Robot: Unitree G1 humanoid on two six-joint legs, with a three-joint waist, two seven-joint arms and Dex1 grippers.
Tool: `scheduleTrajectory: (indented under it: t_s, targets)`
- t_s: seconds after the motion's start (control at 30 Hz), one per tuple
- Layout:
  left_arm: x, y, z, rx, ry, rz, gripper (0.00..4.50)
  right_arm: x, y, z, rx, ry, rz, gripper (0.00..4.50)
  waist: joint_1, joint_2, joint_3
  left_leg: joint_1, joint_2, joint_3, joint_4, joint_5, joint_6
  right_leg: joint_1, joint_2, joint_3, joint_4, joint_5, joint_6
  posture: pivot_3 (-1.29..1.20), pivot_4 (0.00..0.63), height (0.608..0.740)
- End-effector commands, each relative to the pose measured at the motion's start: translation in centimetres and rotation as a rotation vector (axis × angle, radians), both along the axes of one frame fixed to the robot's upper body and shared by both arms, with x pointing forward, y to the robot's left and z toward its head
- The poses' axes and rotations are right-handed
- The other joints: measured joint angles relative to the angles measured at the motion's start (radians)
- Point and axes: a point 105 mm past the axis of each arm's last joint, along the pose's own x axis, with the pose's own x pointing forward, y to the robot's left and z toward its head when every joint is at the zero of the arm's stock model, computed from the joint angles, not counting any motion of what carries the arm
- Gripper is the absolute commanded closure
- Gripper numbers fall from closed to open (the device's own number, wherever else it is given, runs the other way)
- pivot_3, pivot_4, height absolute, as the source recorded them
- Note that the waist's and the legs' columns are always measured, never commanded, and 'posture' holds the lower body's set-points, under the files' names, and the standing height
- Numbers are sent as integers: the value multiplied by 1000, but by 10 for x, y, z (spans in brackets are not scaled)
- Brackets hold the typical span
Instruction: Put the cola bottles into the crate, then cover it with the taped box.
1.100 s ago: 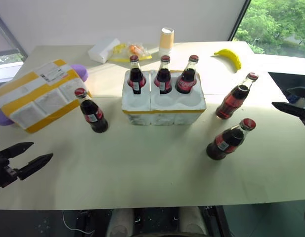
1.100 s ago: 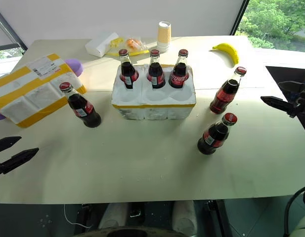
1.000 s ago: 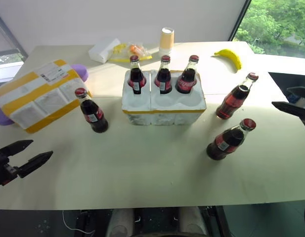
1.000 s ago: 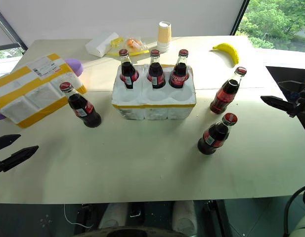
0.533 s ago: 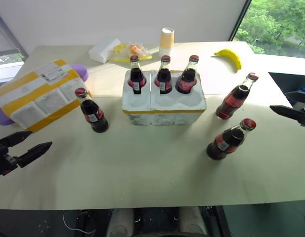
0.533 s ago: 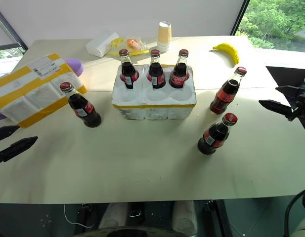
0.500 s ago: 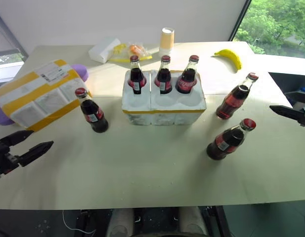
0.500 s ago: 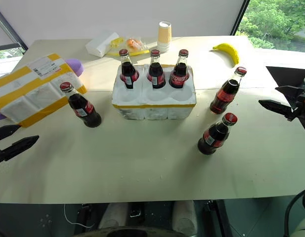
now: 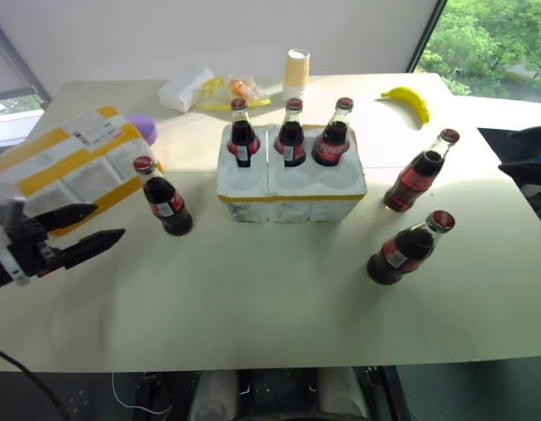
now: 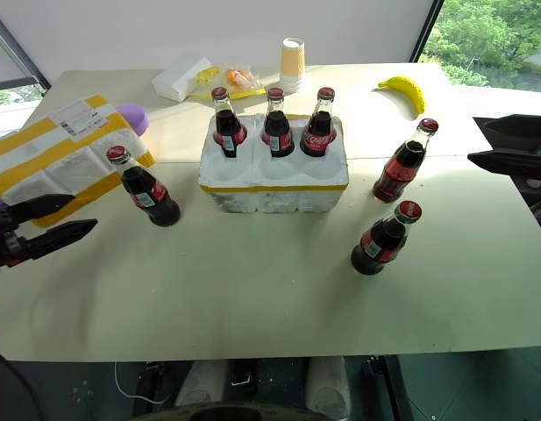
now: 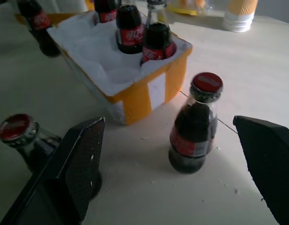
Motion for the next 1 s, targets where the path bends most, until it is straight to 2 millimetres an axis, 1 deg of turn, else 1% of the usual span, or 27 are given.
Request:
scheduleTrajectory:
  t_s: [0.03, 0.13, 0.2, 0.43, 0.6, 0.73, 0.97, 1.0]
  targets:
    - [12, -4, -1, 34, -24, -27, 50, -20, 23, 31, -7, -69, 94, 0, 0, -1, 0, 0, 0, 0, 0, 0, 0, 0, 0, 0, 0, 0, 0, 0, 150, 740]
    - [26, -11, -7, 39, -30, -52, 50, -31, 41, 45, 11, -102, 148, 0, 2, -1, 0, 0, 0, 0, 0, 0, 0, 0, 0, 0, 0, 0, 0, 0, 150, 740]
    - [34, -14, -10, 43, -34, -62, 50, -37, 51, 49, 21, -110, 175, 0, 5, -1, 0, 0, 0, 0, 0, 0, 0, 0, 0, 0, 0, 0, 0, 0, 150, 740]
    - [55, -35, -20, 41, -40, -132, 50, -52, 67, 48, 6, -114, 212, 0, 5, -1, 0, 0, 0, 0, 0, 0, 0, 0, -1, 0, 0, 1, 0, 0, 150, 740]
    - [69, -44, -22, 34, -46, -148, 50, -58, 79, 53, 26, -127, 239, 0, 4, -1, 0, 0, 0, 0, 0, 0, 1, 0, 0, 0, 1, 1, 0, 0, 150, 740]
    - [75, -47, -24, 24, -42, -149, 50, -59, 84, 51, 34, -129, 248, 0, 4, -2, 0, 0, -1, 0, 0, 0, 1, 0, -1, 0, 1, 1, 0, 0, 150, 740]
    - [74, -47, -26, -3, -32, -139, 50, -63, 94, 53, 57, -127, 292, 0, 5, -2, 0, 0, -1, 0, 0, 0, 1, 1, -1, 0, 1, 1, 0, 0, 150, 740]
    - [74, -47, -26, -5, -32, -139, 282, -63, 95, 53, 57, -125, 296, 0, 5, -2, 0, 0, -1, 0, 0, 0, 1, 1, -1, 0, 1, 1, 0, 0, 150, 740]
